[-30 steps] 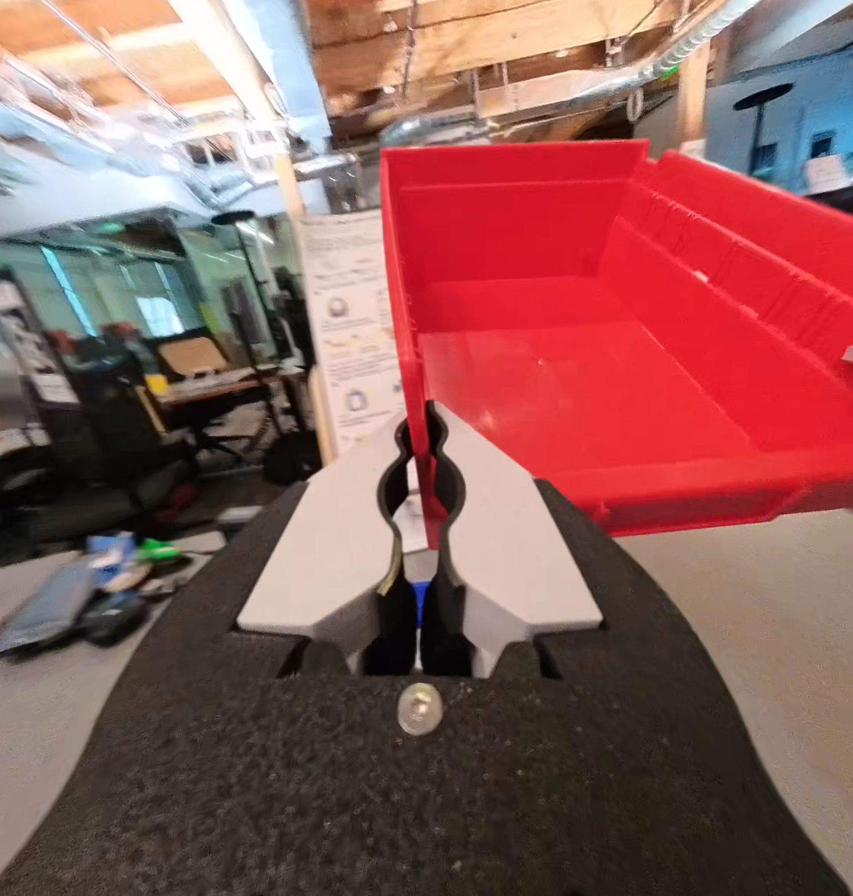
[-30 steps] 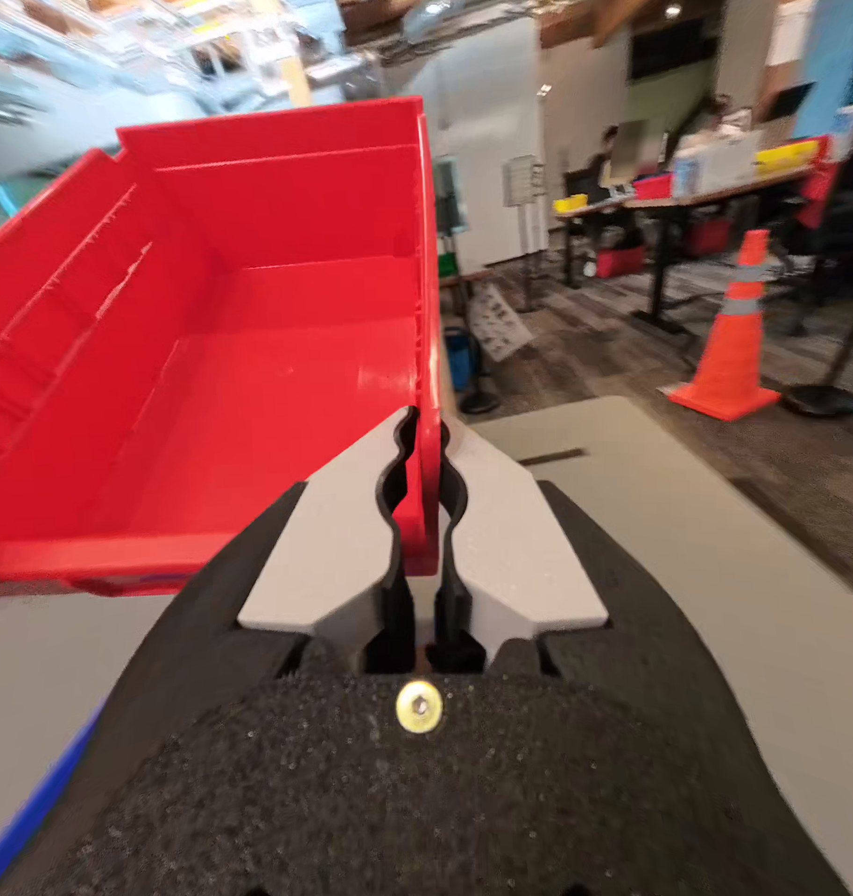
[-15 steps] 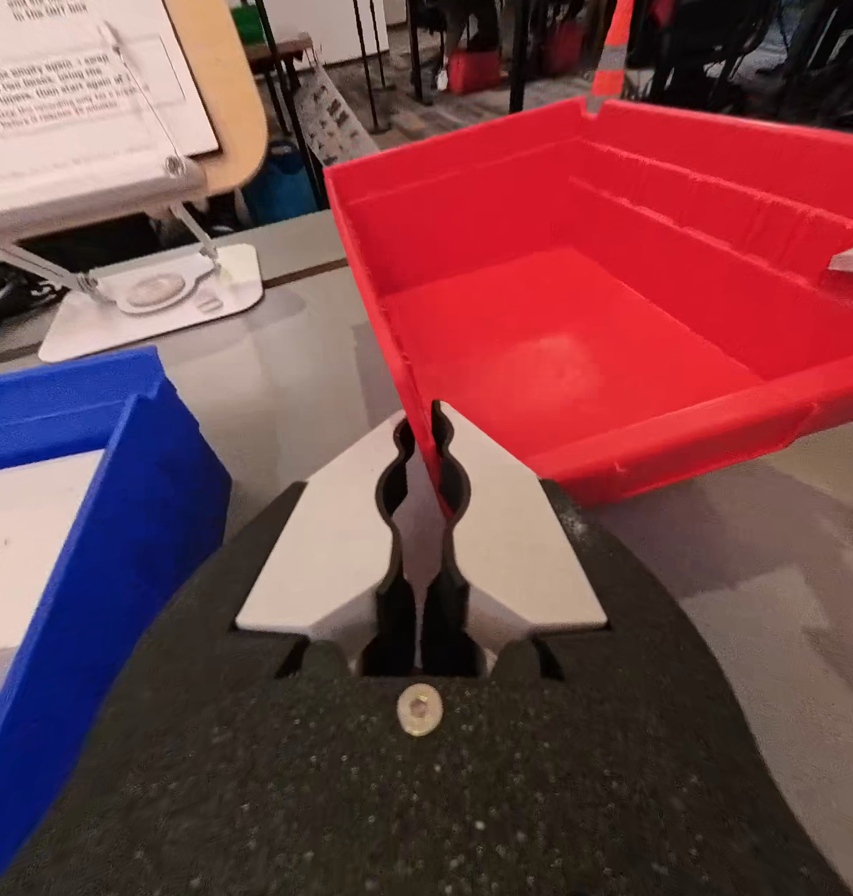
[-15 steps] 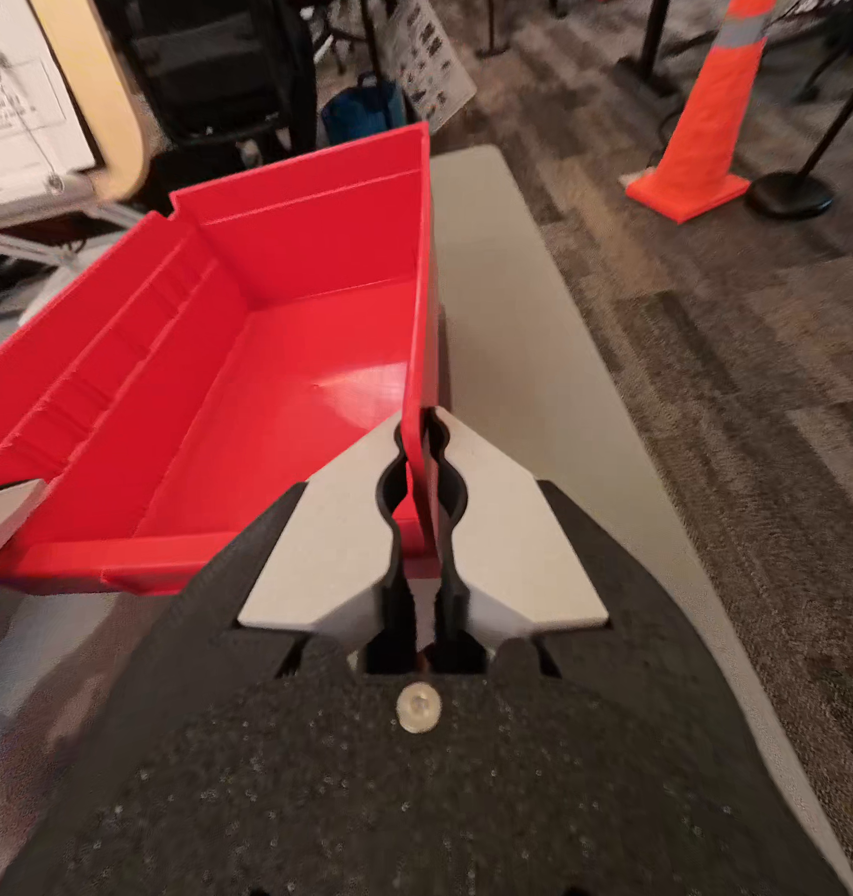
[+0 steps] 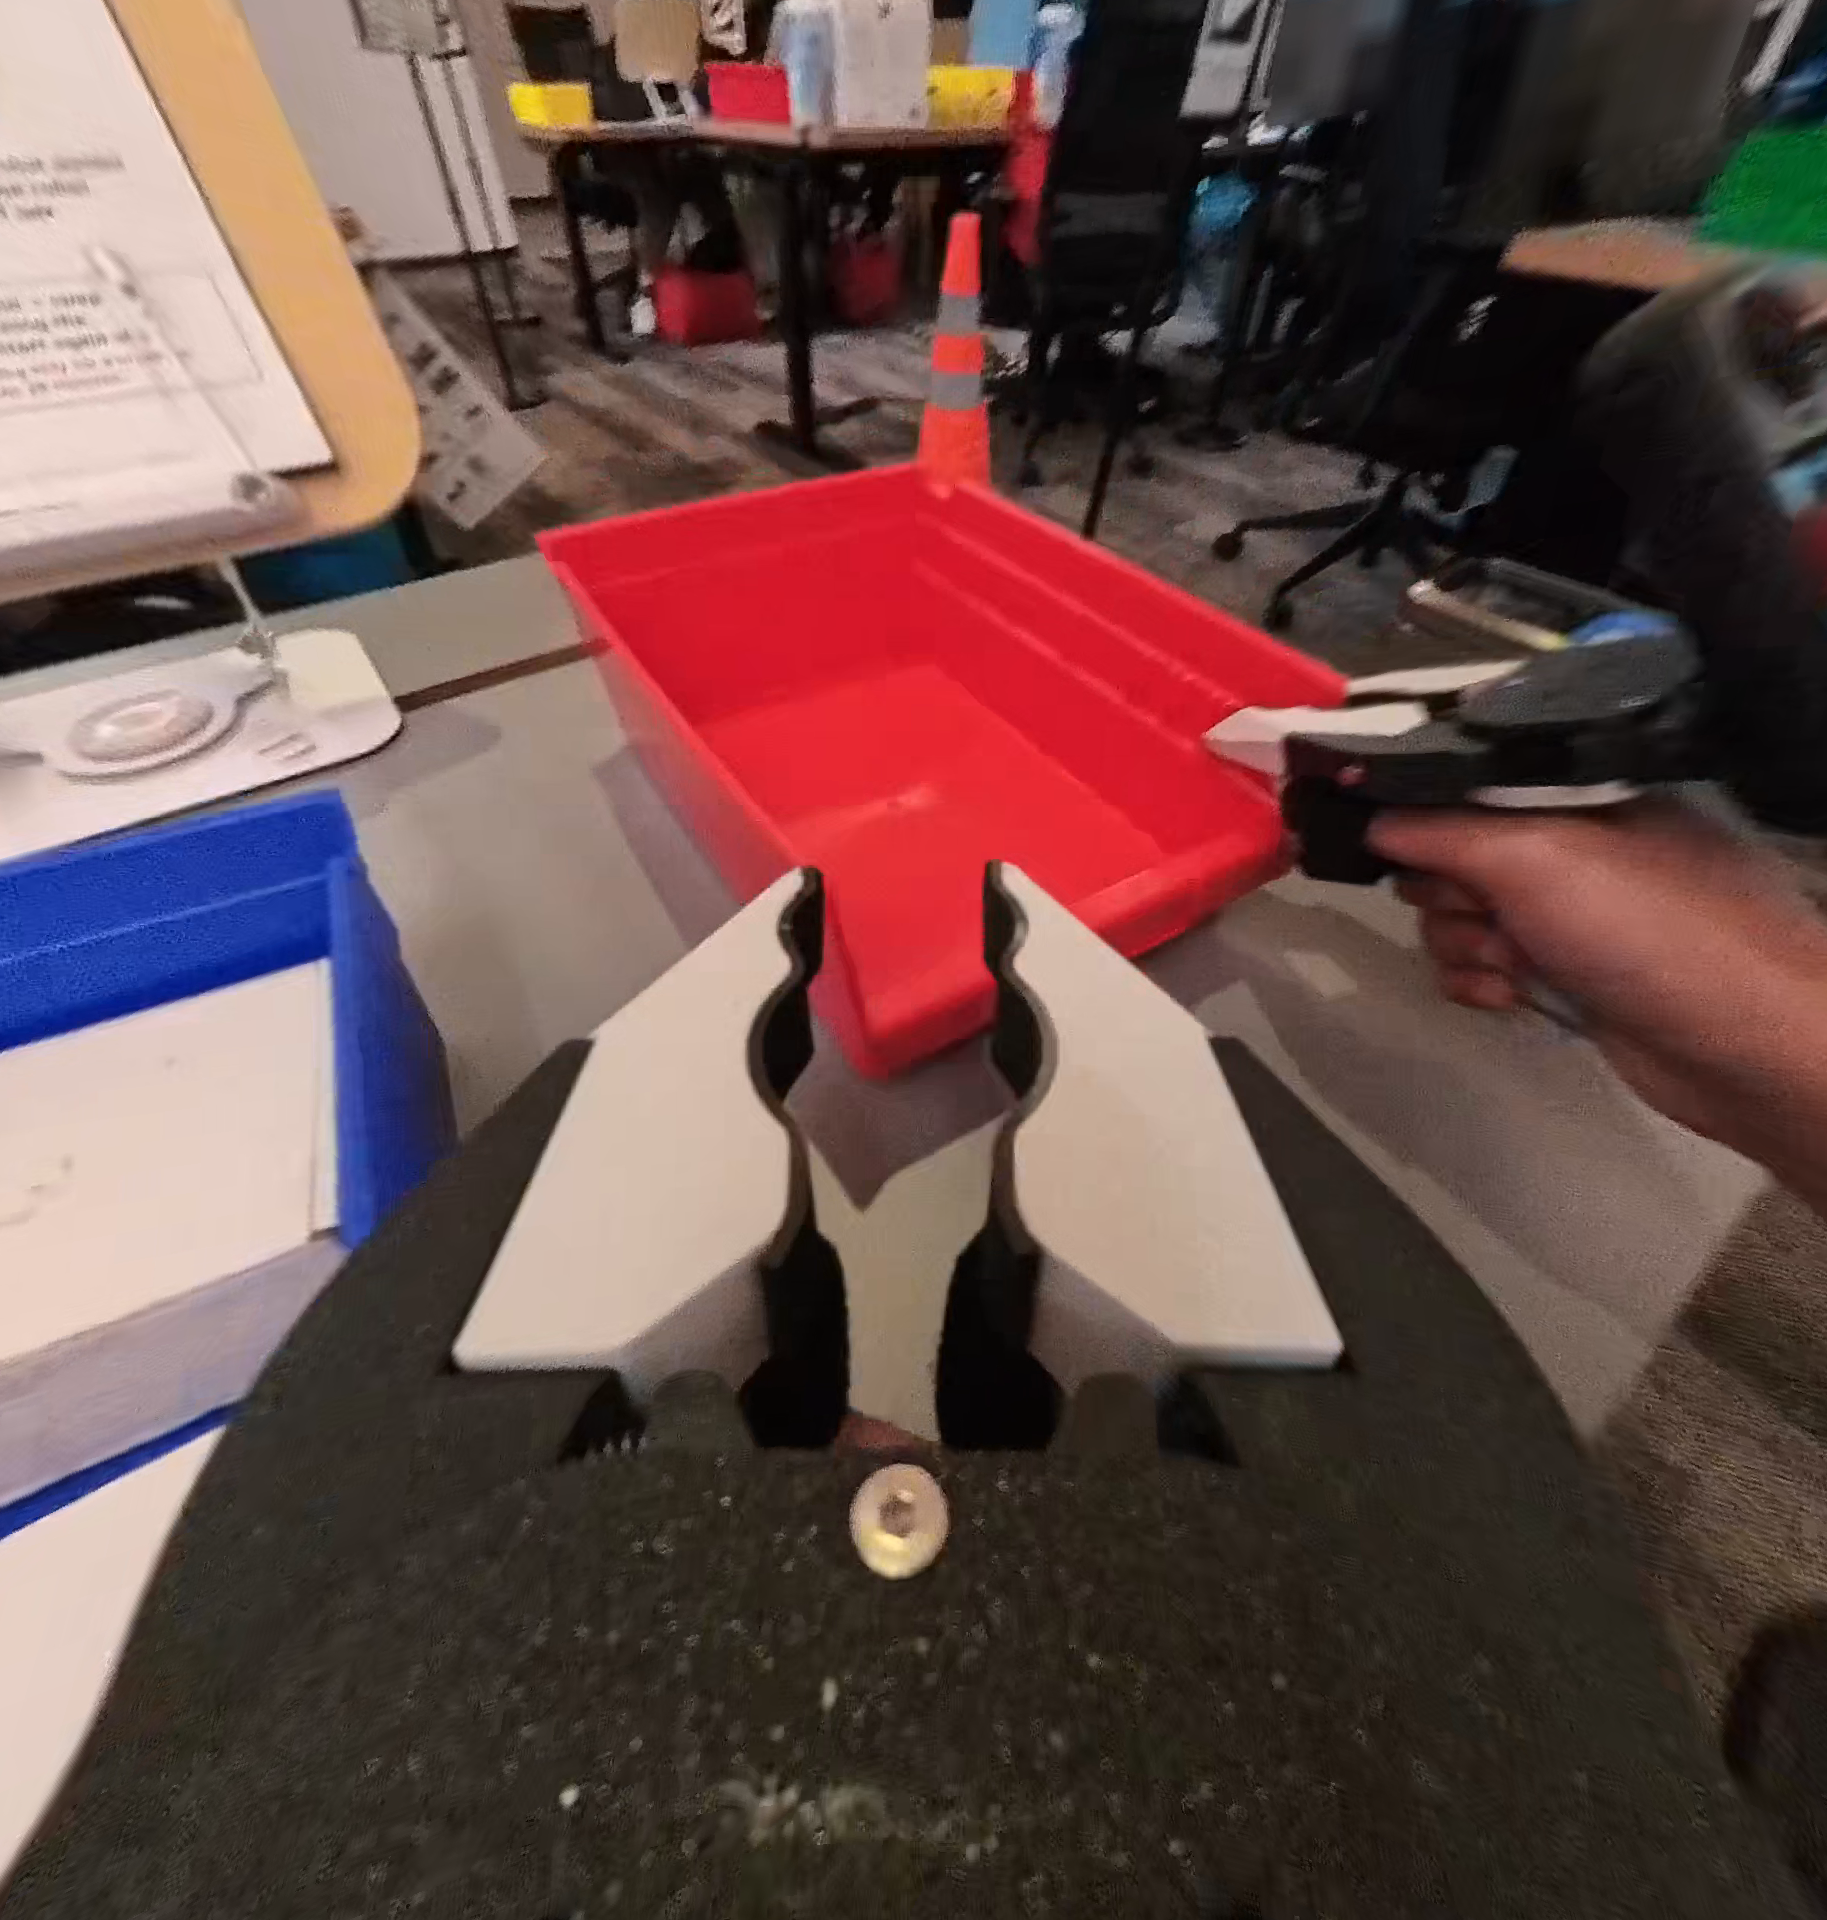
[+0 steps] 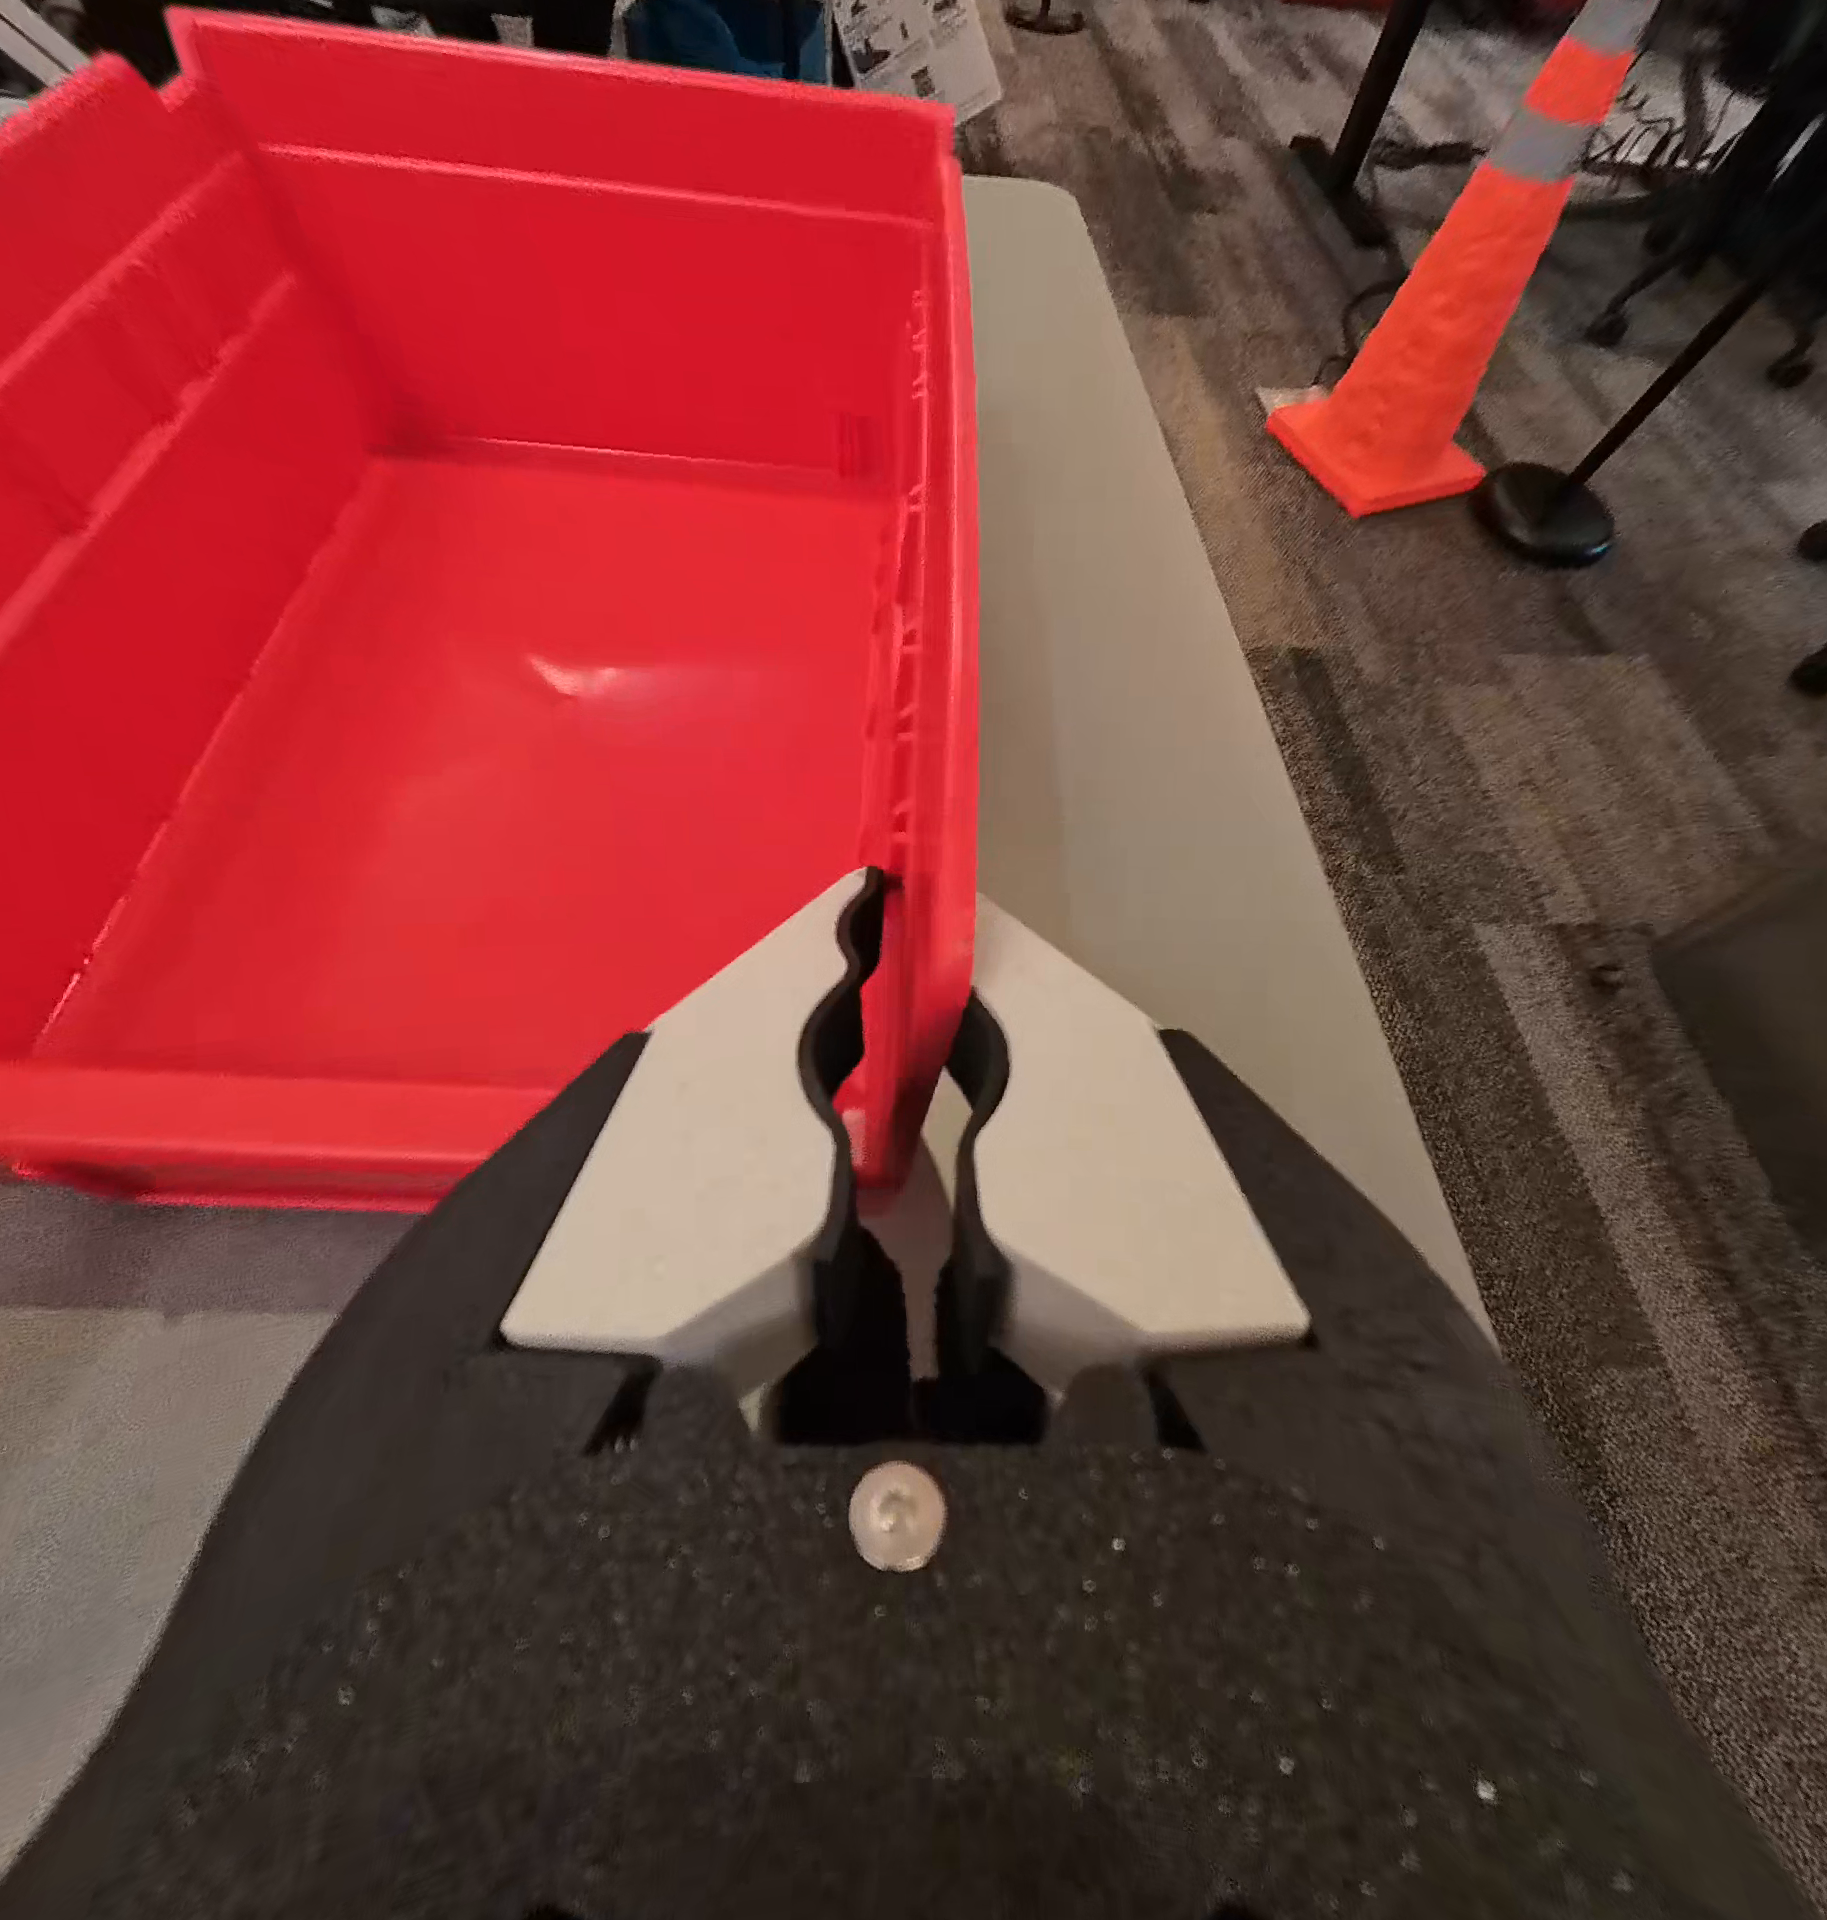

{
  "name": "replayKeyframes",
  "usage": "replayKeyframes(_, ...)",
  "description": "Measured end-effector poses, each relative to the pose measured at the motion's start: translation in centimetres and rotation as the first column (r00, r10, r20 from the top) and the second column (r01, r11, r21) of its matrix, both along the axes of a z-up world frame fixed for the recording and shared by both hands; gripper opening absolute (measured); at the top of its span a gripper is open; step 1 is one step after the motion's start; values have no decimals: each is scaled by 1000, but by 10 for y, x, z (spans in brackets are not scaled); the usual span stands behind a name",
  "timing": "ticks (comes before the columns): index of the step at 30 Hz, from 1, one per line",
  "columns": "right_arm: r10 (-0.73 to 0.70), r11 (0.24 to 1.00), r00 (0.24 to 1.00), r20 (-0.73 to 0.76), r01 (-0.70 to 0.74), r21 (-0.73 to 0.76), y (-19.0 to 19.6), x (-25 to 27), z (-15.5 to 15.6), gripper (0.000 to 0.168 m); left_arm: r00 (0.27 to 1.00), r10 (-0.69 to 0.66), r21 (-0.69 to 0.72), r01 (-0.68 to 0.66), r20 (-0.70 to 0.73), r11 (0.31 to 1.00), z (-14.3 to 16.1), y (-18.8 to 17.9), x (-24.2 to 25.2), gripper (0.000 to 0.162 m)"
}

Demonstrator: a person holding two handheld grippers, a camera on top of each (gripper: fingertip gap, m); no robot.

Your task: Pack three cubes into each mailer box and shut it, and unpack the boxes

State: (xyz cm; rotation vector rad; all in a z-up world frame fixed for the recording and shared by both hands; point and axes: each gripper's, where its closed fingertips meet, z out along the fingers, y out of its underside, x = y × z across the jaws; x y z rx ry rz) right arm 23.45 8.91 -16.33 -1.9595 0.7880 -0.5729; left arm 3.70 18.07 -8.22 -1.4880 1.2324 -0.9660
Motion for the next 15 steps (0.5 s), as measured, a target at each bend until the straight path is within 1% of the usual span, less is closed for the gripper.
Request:
replayKeyframes(1, -13, 1000, 1000, 13, 13, -8, -1, -1, 3, 10, 998, -47, -31, 49, 47, 998, 20, -3, -18, 28)
replayKeyframes(2, -37, 999, 998, 46, 38, -22, -4, -1, 10, 16, 992, -97, -51, 101, 85, 994, 38, -2, -39, 28)
replayKeyframes(3, -59, 998, 995, 85, 62, -25, -8, -2, 21, 22, 990, -97, -56, 103, 106, 993, 51, 11, -61, 28)
replayKeyframes(5, -86, 996, 985, 150, 86, 3, -11, -14, 51, 31, 993, -19, -70, 27, 120, 997, 74, 56, -110, 29)
replayKeyframes(6, -80, 997, 982, 169, 76, 31, -9, -27, 67, 33, 987, 8, -72, 4, 160, 997, 87, 78, -135, 29)
replayKeyframes(7, -49, 997, 983, 178, 38, 63, 0, -45, 82, 36, 981, 51, -66, -40, 186, 997, 94, 103, -161, 29)
replayKeyframes(8, 7, 995, 985, 174, -24, 93, 13, -70, 94, 40, 978, 120, -55, -112, 170, 992, 91, 132, -186, 29)
replayKeyframes(9, 76, 989, 985, 154, -94, 117, 30, -100, 101, 43, 977, 189, -44, -186, 100, 982, 76, 161, -210, 29)
replayKeyframes(10, 156, 975, 980, 128, -173, 137, 49, -135, 103, 46, 972, 236, -32, -236, -3, 971, 52, 186, -231, 37)
replayKeyframes(11, 235, 955, 967, 102, -249, 163, 69, -174, 100, 51, 958, 263, -39, -268, -114, 962, 23, 205, -252, 56)
replayKeyframes(12, 312, 926, 947, 70, -320, 200, 90, -215, 94, 55, 946, 252, -81, -273, -204, 959, -5, 214, -267, 74)
replayKeyframes(13, 373, 896, 927, 35, -370, 246, 109, -256, 86, 63, 944, 215, -153, -258, -251, 954, -26, 215, -276, 82)
replayKeyframes(14, 368, 889, 930, 14, -356, 290, 120, -286, 78, 69, 950, 175, -233, -237, -259, 943, -41, 211, -280, 87)
replayKeyframes(15, 338, 886, 941, 2, -319, 338, 126, -309, 71, 63, 961, 134, -296, -206, -243, 933, -50, 204, -277, 88)
